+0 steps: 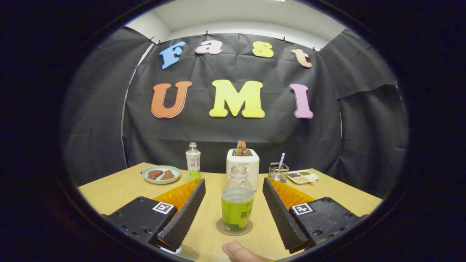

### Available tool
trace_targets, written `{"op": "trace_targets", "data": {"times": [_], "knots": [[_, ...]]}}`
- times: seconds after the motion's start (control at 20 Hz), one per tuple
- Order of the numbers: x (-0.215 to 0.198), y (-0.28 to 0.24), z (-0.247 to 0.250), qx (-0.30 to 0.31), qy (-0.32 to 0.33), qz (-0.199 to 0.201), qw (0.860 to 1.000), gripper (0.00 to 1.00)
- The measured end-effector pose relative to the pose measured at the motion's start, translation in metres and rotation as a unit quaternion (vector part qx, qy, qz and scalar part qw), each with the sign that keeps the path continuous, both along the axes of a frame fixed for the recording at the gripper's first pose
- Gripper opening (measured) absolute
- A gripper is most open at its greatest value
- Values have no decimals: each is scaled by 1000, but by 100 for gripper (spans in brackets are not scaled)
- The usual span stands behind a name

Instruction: Take the bottle from table, then pour the juice into the cup, finally place the bottle on the coaster

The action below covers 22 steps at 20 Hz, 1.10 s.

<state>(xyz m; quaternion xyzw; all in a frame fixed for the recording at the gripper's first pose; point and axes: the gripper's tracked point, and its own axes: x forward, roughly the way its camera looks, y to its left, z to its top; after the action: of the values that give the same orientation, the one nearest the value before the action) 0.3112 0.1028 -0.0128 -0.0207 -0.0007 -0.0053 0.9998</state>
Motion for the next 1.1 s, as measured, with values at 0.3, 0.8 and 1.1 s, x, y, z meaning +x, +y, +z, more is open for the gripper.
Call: {"op": "trace_targets", "data": {"times": [0.3, 0.8, 1.1], "knots": [[-96, -19, 56, -4, -21, -13, 1000, 100], [-261, -81, 88, -18, -46, -14, 999, 100], [-321, -107, 56, -11, -26, -8, 1000, 100]]}}
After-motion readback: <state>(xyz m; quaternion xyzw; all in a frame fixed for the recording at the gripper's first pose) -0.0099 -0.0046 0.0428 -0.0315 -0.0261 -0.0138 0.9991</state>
